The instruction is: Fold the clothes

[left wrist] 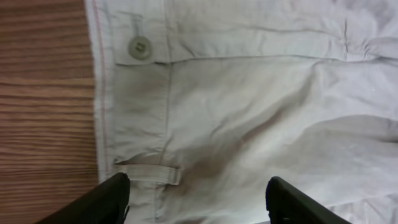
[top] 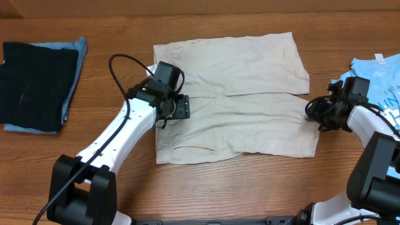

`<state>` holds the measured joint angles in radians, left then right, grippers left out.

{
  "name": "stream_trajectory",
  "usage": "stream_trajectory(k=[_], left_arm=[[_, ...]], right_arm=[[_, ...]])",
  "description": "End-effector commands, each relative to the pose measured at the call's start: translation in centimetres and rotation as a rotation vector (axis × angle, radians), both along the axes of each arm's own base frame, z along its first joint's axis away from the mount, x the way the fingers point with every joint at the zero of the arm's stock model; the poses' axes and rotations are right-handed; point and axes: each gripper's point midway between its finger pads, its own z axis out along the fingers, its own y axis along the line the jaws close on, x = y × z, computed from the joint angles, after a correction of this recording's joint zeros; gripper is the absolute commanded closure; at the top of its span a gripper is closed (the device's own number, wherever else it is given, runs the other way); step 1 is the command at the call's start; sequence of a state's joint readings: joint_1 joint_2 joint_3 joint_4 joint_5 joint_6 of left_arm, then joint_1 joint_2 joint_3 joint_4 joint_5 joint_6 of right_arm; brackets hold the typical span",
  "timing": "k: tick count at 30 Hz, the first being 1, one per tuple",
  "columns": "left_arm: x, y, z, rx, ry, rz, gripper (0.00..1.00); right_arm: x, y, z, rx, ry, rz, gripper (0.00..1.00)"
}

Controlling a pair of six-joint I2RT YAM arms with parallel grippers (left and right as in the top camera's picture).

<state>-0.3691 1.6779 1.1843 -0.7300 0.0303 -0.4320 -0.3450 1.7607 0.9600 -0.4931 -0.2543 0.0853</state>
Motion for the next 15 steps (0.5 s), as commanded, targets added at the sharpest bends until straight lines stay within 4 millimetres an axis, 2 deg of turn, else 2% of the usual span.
stream_trajectory(k=[1, 3, 5, 6, 7, 9, 11, 12, 15], left_arm=[[0.6, 1.8, 1.4, 0.071, -0.041, -0.002, 0.24], [0.4, 2.9, 1.3, 0.121, -0.033, 0.013, 0.23], [0.2, 3.6, 1.2, 0.158, -0.025, 0.024, 0.22], [0.1, 3.7, 1.1, 0.161, -0.021, 0.024, 0.21], [0.0, 3.7, 1.1, 0.163, -0.019, 0.024, 0.18], [0.0, 3.8, 1.1, 0.166, -0.017, 0.026, 0.03], [-0.2, 3.8, 1.0, 0.168, -0.011, 0.026, 0.0], [-0.5, 3.9, 0.9, 0.171, 0.003, 0.031, 0.0], [-0.8, 4.1, 0.8, 0.176, 0.018, 0.03, 0.0]], right_arm=[[1.1, 0.0, 0.5, -0.004, -0.044, 0.01, 0.81], [1.3, 0.1, 0.6, 0.008, -0.057, 0.012, 0.85], [1.5, 0.1, 0.7, 0.005, -0.064, 0.012, 0.79], [1.5, 0.0, 0.7, 0.004, -0.068, 0.012, 0.79], [1.6, 0.0, 0.8, 0.003, -0.072, 0.013, 0.79], [2.2, 0.2, 1.1, 0.026, -0.098, 0.002, 0.83], [3.5, 0.6, 2.2, 0.077, -0.143, -0.033, 0.94], [4.6, 0.3, 3.5, 0.119, -0.162, -0.109, 0.96], [6.5, -0.4, 5.6, 0.146, -0.207, -0.186, 0.96]])
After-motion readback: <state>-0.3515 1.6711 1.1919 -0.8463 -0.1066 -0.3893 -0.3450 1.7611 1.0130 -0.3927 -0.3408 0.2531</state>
